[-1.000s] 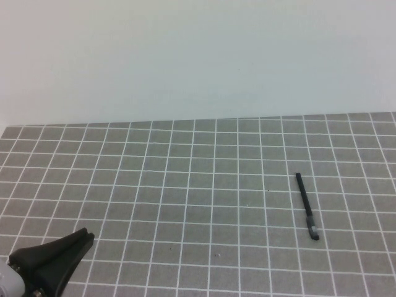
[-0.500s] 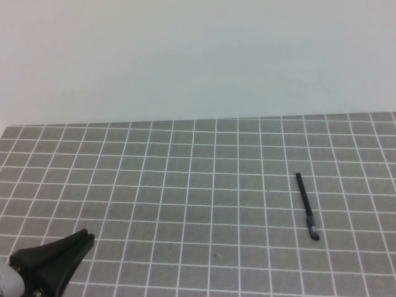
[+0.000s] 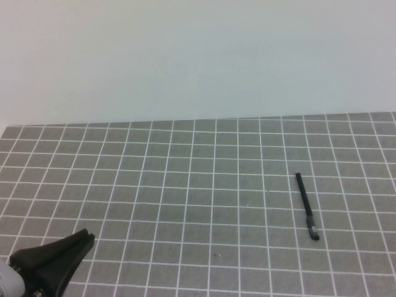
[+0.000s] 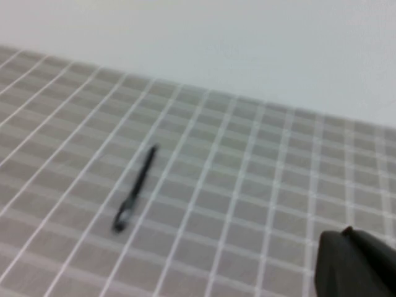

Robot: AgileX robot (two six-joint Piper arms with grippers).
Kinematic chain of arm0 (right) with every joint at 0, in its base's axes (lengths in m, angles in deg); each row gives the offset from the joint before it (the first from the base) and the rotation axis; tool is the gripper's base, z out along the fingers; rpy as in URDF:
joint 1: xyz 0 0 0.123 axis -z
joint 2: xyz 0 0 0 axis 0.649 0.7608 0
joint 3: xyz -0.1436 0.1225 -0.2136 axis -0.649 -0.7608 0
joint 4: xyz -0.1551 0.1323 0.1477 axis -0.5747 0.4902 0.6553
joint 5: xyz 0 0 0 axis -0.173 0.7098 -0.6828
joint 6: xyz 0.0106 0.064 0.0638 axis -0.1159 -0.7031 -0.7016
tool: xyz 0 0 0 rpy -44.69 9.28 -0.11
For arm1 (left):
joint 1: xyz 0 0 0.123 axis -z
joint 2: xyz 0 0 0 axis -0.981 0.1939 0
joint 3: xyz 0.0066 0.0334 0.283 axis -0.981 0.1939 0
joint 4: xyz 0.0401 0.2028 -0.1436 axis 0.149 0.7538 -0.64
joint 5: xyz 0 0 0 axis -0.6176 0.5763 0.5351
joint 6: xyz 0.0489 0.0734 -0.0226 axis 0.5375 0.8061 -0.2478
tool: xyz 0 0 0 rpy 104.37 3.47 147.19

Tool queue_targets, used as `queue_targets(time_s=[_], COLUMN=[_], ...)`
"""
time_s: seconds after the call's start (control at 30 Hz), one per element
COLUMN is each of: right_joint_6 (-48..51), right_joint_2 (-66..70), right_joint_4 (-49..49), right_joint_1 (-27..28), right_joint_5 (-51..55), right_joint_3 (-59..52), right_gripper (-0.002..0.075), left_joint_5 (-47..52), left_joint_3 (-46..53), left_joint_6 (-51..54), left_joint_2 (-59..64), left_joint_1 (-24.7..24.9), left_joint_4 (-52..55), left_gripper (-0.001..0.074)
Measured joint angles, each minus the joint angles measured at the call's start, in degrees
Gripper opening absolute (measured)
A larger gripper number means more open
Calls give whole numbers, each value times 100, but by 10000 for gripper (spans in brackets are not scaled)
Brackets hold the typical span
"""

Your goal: Cap the pen

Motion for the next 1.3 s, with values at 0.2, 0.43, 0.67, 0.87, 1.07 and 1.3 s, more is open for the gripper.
queue_targets(time_s=[0.2,0.43,0.67,0.87,1.07,1.3], right_joint_6=[116,116,116,116,116,414], right_joint_2=[-66,-972,-990,-990,-990,-990], right_joint_4=[-41,-41,177,250,428,555], right_joint_1=[1074,1406,1406,1406,1406,1406], right_joint_5=[-1468,-2462,-2498,-2087,-1940,-1940], right_joint_3=[-490,-1756,-2411,-2398,-2398,-2398], right_gripper=[0,-1,-1,-1,-1,-1], left_joint_5=[0,0,0,0,0,0], left_joint_3=[0,0,0,0,0,0], left_joint_6=[0,0,0,-56,-79,-79], left_joint_2=[0,0,0,0,0,0], left_joint_1=[0,0,0,0,0,0], left_joint_4=[0,0,0,0,0,0], left_gripper=[-1,-1,-1,-1,-1,-1])
